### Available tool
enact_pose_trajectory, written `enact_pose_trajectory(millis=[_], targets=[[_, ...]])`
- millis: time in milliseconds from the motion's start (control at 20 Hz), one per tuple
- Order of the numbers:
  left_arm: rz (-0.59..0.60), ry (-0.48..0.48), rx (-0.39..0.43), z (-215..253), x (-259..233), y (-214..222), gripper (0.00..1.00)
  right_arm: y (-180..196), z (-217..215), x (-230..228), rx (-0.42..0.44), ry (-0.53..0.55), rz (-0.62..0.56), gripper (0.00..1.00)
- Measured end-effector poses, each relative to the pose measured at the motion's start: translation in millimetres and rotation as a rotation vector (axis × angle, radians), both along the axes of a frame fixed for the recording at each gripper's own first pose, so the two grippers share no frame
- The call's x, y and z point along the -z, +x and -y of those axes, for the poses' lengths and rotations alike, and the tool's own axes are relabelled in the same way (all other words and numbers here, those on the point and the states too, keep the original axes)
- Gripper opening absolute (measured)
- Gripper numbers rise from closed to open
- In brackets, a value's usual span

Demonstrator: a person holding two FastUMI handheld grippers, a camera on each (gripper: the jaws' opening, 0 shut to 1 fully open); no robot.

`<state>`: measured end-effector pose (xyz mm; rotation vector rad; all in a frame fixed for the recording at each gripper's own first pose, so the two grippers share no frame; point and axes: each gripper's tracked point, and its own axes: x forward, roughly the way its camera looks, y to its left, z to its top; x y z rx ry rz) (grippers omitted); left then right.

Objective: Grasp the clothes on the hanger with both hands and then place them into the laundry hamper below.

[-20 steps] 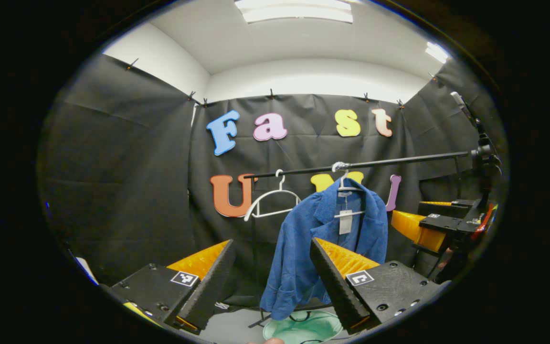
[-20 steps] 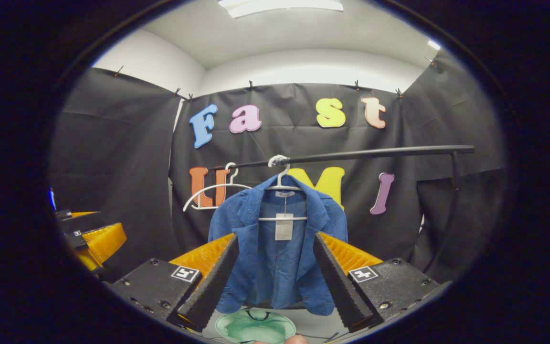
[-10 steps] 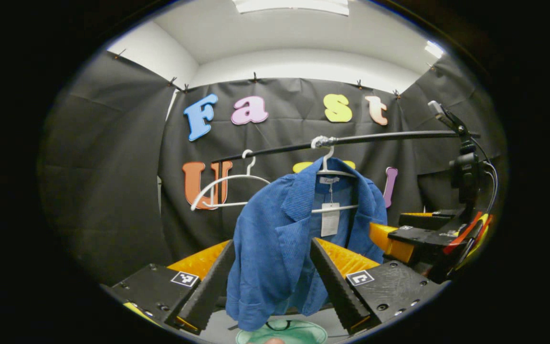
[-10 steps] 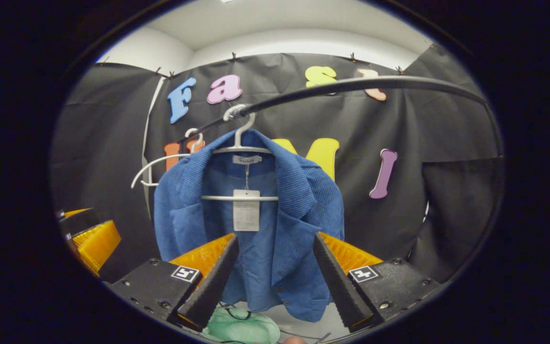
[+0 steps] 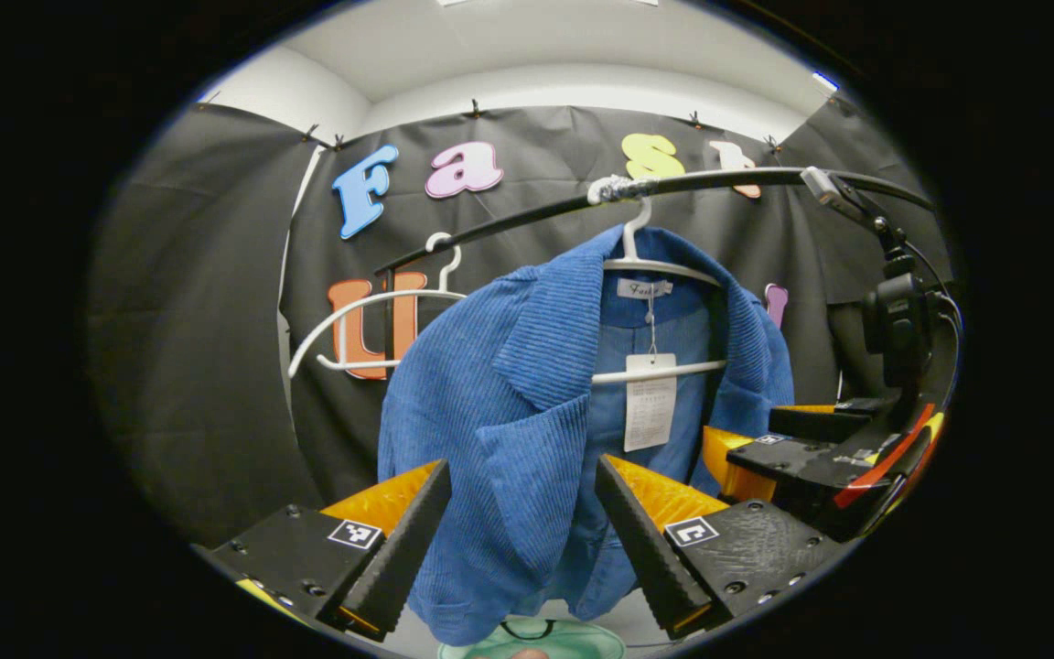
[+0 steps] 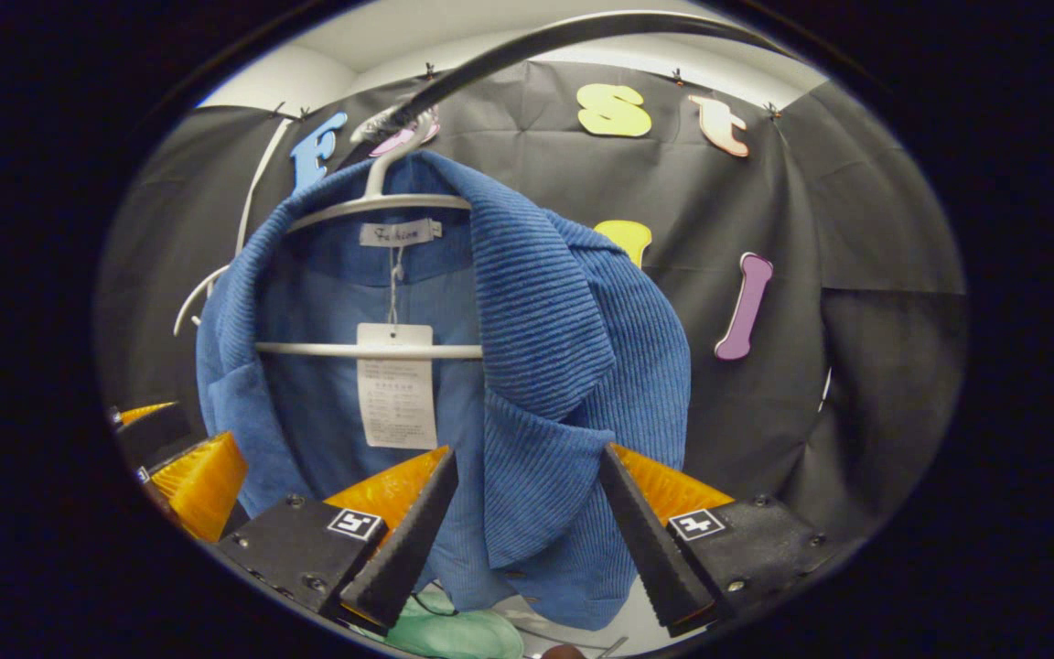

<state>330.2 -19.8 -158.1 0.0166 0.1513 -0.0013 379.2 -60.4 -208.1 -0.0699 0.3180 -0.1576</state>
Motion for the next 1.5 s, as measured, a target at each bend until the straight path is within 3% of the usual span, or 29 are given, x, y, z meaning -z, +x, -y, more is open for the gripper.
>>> enact_pose_trajectory(millis=[100,150,350,450,500,550,600,700,850,900,1000,1100,1150,1250,1300,1500], targets=[[-0.019,-0.008,-0.015,1,9,16,0.97,8,14,8,0.043,-0.002,-0.02,0.99],[-0.029,-0.014,-0.02,2,14,23,1.0,11,17,10,0.057,0.011,-0.028,0.99],[-0.043,-0.021,-0.028,7,20,40,0.97,17,27,13,0.032,0.045,-0.027,0.97],[-0.045,-0.024,-0.027,7,20,47,0.97,17,30,16,0.023,0.045,-0.026,0.85],[-0.046,-0.027,-0.027,6,20,49,0.99,18,34,16,0.028,0.043,-0.025,0.74],[-0.054,-0.034,-0.025,7,22,52,0.87,16,39,16,0.041,0.041,-0.021,0.67],[-0.07,-0.04,-0.024,7,25,55,0.75,13,43,16,0.05,0.044,-0.015,0.52],[-0.098,-0.033,-0.051,-2,29,53,0.51,8,52,11,0.062,0.053,0.0,0.34],[-0.103,-0.054,-0.076,-6,24,52,0.15,-2,60,-3,0.065,0.051,0.037,0.2],[-0.112,-0.07,-0.066,-4,23,50,0.1,-6,64,-9,0.075,0.038,0.053,0.17],[-0.096,-0.078,-0.06,-9,14,44,0.16,-16,73,-26,0.092,0.008,0.094,0.13],[-0.078,-0.071,-0.058,-14,2,39,0.1,-25,80,-46,0.11,-0.034,0.139,0.1],[-0.068,-0.072,-0.047,-15,-2,38,0.16,-29,84,-56,0.113,-0.055,0.163,0.1],[-0.076,-0.107,-0.008,-11,-9,42,0.0,-32,89,-69,0.111,-0.068,0.19,0.1],[-0.084,-0.117,0.005,-9,-13,37,0.07,-32,93,-72,0.118,-0.07,0.2,0.1],[0.001,-0.092,-0.02,-35,-50,30,0.02,-36,106,-85,0.162,-0.118,0.25,0.07]])
